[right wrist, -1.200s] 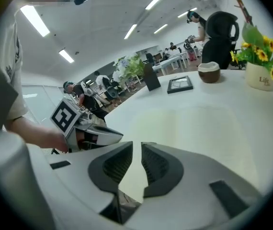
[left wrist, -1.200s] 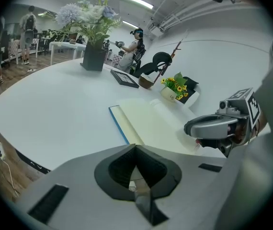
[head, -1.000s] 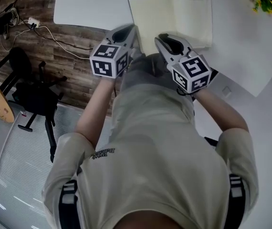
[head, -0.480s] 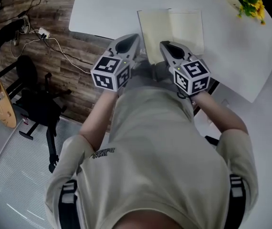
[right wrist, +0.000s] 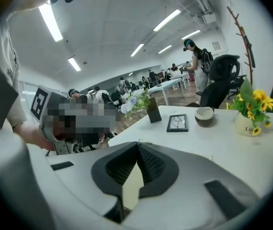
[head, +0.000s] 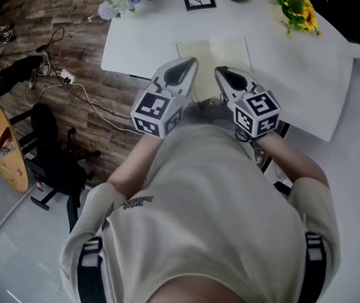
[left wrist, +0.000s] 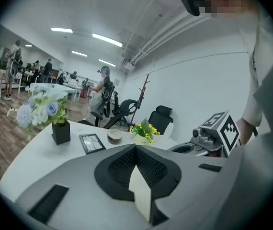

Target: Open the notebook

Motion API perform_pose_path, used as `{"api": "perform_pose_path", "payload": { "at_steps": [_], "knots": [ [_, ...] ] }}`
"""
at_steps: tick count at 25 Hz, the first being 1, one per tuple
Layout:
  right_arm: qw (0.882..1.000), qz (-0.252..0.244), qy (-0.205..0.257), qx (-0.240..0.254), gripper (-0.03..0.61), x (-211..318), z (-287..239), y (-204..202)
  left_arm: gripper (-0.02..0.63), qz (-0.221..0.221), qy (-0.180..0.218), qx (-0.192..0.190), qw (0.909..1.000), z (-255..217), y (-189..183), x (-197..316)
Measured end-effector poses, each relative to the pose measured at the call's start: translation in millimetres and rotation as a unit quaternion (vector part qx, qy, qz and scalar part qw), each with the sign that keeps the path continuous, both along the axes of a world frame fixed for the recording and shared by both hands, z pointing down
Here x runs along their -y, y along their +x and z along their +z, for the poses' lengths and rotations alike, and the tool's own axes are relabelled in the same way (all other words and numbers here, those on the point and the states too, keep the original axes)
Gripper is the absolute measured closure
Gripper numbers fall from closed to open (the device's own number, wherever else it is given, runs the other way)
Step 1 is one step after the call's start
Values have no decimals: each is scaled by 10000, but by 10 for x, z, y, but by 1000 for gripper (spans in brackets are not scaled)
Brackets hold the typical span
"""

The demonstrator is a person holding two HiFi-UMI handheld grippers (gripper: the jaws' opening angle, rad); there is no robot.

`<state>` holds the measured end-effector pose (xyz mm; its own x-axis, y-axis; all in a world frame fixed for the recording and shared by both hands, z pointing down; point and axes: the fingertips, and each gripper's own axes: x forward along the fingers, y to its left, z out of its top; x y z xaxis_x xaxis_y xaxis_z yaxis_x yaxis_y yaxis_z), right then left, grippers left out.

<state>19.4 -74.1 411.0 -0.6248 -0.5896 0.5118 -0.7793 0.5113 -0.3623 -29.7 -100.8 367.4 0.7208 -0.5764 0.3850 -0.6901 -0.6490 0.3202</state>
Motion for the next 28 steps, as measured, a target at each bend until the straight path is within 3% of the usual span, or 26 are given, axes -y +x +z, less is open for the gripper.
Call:
{"api": "perform_pose_path", "payload": {
  "at_steps": [8,20,28],
  "knots": [
    [9967,284,757,68,574,56,-628,236,603,228,1013,-119,9945,-629,237,-56],
    [9862,543,1551,206,574,50,-1135,489,603,277,1637,-308,9856,-1018,484,-140],
    [9713,711,2256,267,574,13,-1391,569,603,216,1925,-505,9798,-1118,562,-200]
  ]
}}
